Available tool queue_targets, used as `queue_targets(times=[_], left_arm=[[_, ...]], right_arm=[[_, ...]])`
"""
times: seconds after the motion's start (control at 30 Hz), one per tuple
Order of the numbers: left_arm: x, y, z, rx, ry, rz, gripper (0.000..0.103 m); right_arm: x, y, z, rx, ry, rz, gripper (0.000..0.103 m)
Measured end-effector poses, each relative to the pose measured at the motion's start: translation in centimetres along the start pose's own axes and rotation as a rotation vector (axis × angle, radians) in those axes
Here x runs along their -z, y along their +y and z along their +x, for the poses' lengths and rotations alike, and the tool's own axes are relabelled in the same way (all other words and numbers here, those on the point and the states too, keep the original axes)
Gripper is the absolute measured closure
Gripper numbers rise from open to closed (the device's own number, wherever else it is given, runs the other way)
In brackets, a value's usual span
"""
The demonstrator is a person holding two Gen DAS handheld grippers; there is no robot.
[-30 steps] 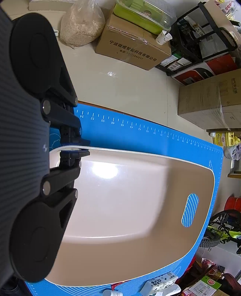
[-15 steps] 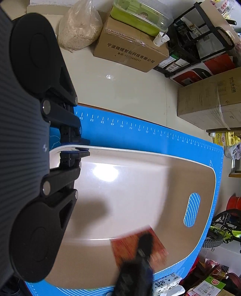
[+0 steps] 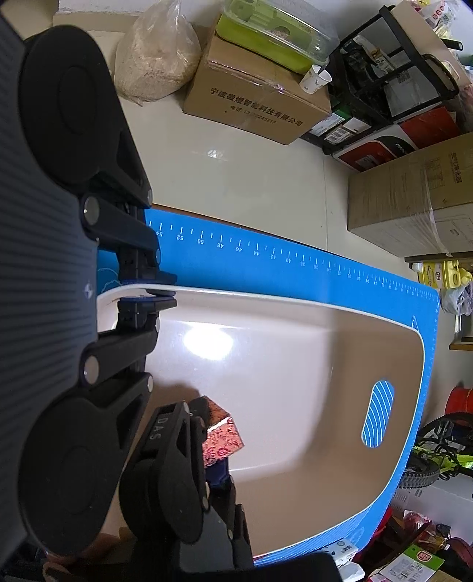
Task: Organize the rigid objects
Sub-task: 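Carry the pink floral box into the basket and open the right tool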
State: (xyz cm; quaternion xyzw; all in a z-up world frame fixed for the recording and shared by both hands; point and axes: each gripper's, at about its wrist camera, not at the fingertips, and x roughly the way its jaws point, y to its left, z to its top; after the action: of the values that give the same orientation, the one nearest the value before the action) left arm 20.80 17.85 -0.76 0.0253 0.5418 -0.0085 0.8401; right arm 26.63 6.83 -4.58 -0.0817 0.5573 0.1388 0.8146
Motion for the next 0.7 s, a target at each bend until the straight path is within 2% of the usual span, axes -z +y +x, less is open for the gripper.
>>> queue_targets(times=[0.07,0.13,0.33,0.37,0.5,0.7], left_arm=[[0.0,0.0,0.0,-0.001,0.000,0.003,0.095],[0.0,0.0,0.0,-0.001,0.000,0.004,0.095],[0.0,-0.1,0.0,-0.001,0.002,0.001,0.095],[0.0,-0.1,0.0,-0.001,0.002,0.001,0.095],[0.0,-0.1,0.0,-0.001,0.002,0.000,0.095],[0.1,0.0,0.0,-0.002,-0.002,-0.010,0.095]], right_arm=[[-0.2,0.1,0.2,0.000,0.013,0.001,0.059],[-0.3,0.2,-0.1,0.000,-0.003,0.006,0.051],[0.1,-0.7,-2.4,-0.037,-0.059,0.030,0.048],[0.3,-1.0,-3.2,-0.041,-0.074,0.036,0.043],[0.2,-2.8,-7.0,-0.052,-0.165,0.059,0.039],[1.1,-7.9,-11.7,-0.037,-0.279,0.129,0.029]])
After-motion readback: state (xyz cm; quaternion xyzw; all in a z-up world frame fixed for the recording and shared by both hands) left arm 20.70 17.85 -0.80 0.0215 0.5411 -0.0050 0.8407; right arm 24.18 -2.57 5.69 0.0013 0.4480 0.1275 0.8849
